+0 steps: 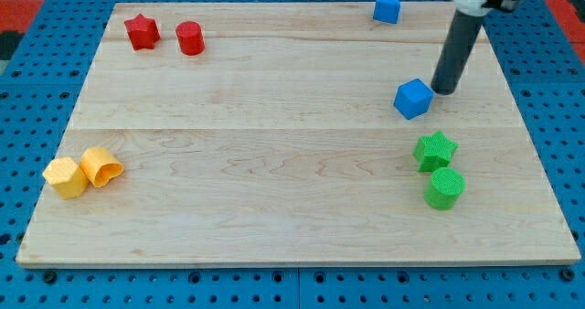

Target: Put the blue cube at the top left side of green star

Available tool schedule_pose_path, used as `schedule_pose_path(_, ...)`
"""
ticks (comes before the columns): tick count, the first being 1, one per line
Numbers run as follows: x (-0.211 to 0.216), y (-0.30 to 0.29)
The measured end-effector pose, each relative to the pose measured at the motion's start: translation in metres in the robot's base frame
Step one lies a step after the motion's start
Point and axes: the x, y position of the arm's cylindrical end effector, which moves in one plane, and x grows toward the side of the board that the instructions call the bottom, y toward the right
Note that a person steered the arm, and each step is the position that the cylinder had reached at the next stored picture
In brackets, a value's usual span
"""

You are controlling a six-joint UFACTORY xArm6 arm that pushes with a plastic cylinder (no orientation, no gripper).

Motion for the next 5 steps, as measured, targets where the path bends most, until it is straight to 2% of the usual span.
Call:
schedule_pose_path(1,-0.027,-0.018)
schedule_pose_path(4,0.003,-0.022)
schedule_pose_path(5,-0.024,-0.066)
